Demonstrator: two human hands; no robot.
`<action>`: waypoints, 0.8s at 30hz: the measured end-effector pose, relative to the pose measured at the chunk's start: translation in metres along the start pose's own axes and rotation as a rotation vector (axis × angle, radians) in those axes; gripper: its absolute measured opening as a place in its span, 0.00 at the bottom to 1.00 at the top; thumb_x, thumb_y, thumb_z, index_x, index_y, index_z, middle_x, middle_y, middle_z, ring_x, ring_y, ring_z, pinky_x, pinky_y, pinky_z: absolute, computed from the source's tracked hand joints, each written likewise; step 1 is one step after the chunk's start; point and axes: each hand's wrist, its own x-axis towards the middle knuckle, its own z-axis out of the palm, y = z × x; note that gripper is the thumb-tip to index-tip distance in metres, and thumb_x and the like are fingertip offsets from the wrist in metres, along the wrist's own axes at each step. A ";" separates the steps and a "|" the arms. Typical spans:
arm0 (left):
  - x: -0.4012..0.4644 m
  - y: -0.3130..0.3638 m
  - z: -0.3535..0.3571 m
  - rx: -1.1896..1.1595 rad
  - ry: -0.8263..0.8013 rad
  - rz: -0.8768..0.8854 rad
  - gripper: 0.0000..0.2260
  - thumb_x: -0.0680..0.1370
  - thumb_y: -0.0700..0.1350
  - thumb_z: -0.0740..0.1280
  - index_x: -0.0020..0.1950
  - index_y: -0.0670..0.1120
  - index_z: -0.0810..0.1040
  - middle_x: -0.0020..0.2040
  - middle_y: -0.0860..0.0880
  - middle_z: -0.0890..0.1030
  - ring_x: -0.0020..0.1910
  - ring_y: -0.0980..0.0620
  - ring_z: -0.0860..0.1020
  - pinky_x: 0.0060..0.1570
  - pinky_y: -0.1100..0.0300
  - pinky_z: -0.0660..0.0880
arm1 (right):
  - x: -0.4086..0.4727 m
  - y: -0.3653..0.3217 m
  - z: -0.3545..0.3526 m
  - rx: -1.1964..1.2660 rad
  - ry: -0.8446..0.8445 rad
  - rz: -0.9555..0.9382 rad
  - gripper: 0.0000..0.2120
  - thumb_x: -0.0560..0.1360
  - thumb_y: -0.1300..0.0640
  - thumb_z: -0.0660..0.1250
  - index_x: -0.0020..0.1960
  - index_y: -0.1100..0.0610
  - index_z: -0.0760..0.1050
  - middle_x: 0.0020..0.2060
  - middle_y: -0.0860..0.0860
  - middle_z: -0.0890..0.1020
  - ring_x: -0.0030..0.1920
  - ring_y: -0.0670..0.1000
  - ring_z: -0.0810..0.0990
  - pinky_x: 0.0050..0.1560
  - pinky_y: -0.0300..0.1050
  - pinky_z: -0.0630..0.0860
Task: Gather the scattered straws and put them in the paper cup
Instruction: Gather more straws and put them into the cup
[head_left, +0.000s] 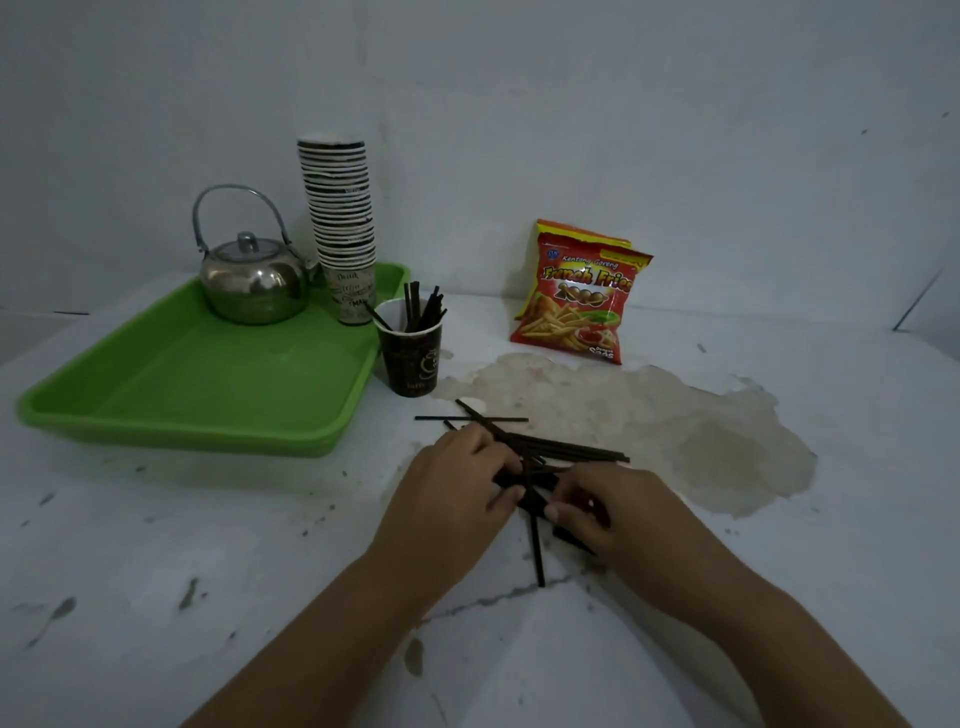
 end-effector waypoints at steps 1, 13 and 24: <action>0.000 -0.002 -0.001 0.009 -0.018 -0.010 0.10 0.74 0.48 0.68 0.53 0.48 0.78 0.49 0.51 0.76 0.49 0.52 0.74 0.49 0.59 0.72 | -0.001 -0.001 0.000 -0.021 -0.028 0.001 0.06 0.75 0.48 0.62 0.45 0.49 0.74 0.41 0.45 0.78 0.38 0.42 0.73 0.37 0.34 0.66; -0.004 -0.002 0.005 0.102 -0.069 -0.052 0.17 0.76 0.47 0.65 0.64 0.51 0.71 0.58 0.51 0.75 0.56 0.50 0.71 0.53 0.59 0.67 | -0.003 -0.004 0.002 -0.231 -0.050 0.010 0.10 0.75 0.54 0.63 0.56 0.52 0.73 0.52 0.50 0.77 0.50 0.50 0.76 0.47 0.43 0.71; -0.001 -0.005 0.001 0.075 -0.100 -0.179 0.10 0.76 0.43 0.64 0.57 0.50 0.75 0.46 0.56 0.70 0.46 0.57 0.70 0.40 0.68 0.58 | -0.002 -0.001 0.004 -0.230 -0.034 0.085 0.09 0.76 0.54 0.59 0.52 0.55 0.75 0.48 0.51 0.78 0.45 0.50 0.77 0.43 0.41 0.72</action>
